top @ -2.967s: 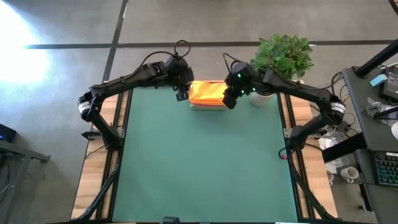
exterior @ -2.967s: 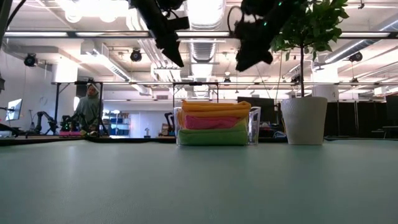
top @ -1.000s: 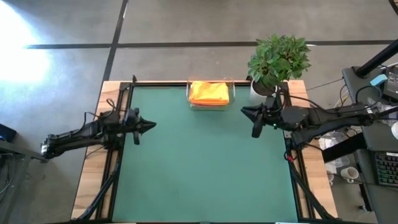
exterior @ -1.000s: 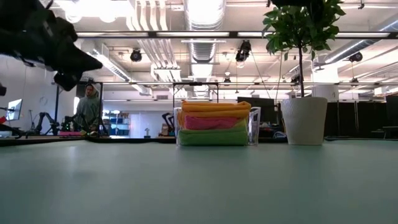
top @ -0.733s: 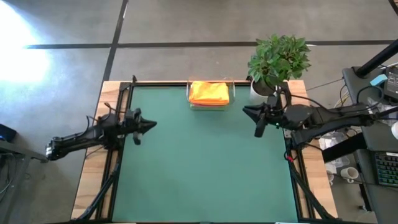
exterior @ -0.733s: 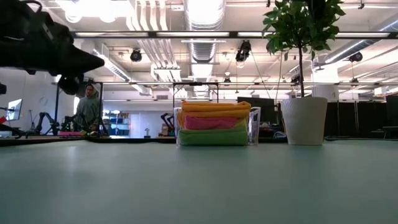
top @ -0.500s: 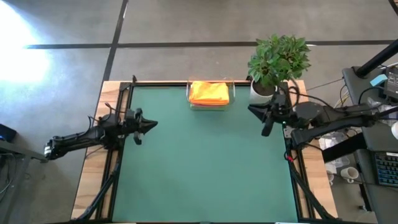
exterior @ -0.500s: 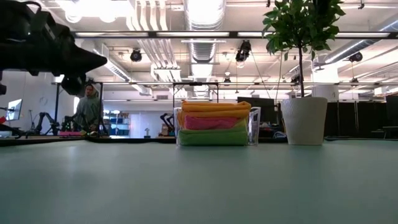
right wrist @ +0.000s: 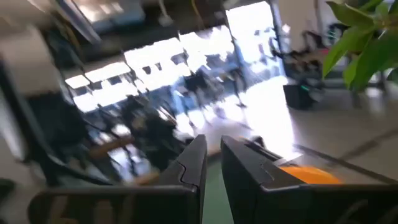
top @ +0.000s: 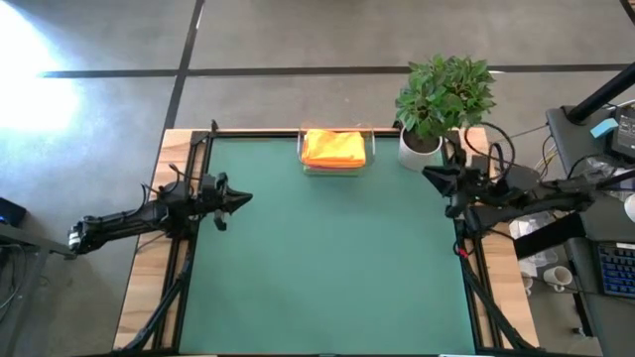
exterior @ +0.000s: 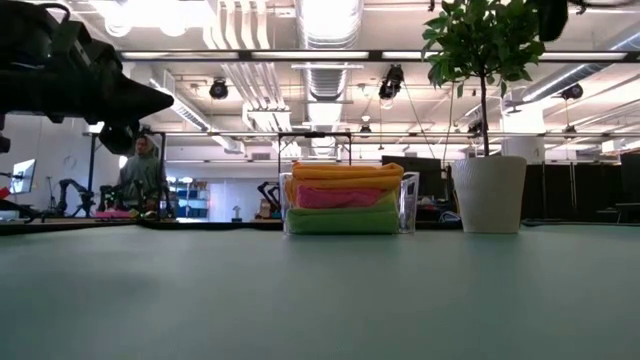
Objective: Fold microfiber towels
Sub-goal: Return to Home Position
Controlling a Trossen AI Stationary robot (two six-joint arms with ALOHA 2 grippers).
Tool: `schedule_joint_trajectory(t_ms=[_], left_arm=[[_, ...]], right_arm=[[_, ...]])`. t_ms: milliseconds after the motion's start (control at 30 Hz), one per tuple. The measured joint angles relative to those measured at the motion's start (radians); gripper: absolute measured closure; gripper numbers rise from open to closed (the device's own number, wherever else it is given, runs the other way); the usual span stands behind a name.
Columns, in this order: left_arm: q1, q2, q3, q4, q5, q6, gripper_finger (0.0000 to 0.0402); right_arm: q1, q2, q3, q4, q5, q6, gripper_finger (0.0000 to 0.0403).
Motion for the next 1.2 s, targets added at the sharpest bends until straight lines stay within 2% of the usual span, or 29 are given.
schedule_joint_trajectory(t_ms=[133,267,467,533,700,933,1200], left_arm=[[0.000,0.002,0.000,0.000,0.000,0.001,0.0401],[0.000,0.002,0.000,0.000,0.000,0.002,0.0401],[0.000,0.002,0.000,0.000,0.000,0.002,0.0401],[0.000,0.002,0.000,0.000,-0.001,0.002,0.0401],[0.000,0.001,0.000,-0.001,-0.007,0.002,0.0401],[0.000,0.006,0.000,0.000,-0.006,0.002,0.0401],[0.000,0.006,0.000,0.000,-0.003,0.002,0.0402]], right_arm=[[0.000,-0.110,-0.170,0.156,-0.091,0.024,0.0364],[0.000,-0.208,-0.313,0.234,-0.190,0.009,0.0364],[0.000,-0.342,-0.484,0.307,-0.204,0.023,0.0364],[0.000,-0.351,-0.540,0.361,-0.204,0.021,0.0364],[0.000,-0.330,-0.553,0.386,-0.209,0.029,0.0364],[0.000,-0.332,-0.554,0.381,-0.200,-0.052,0.0364],[0.000,-0.331,-0.555,0.378,-0.082,-0.088,0.0364]])
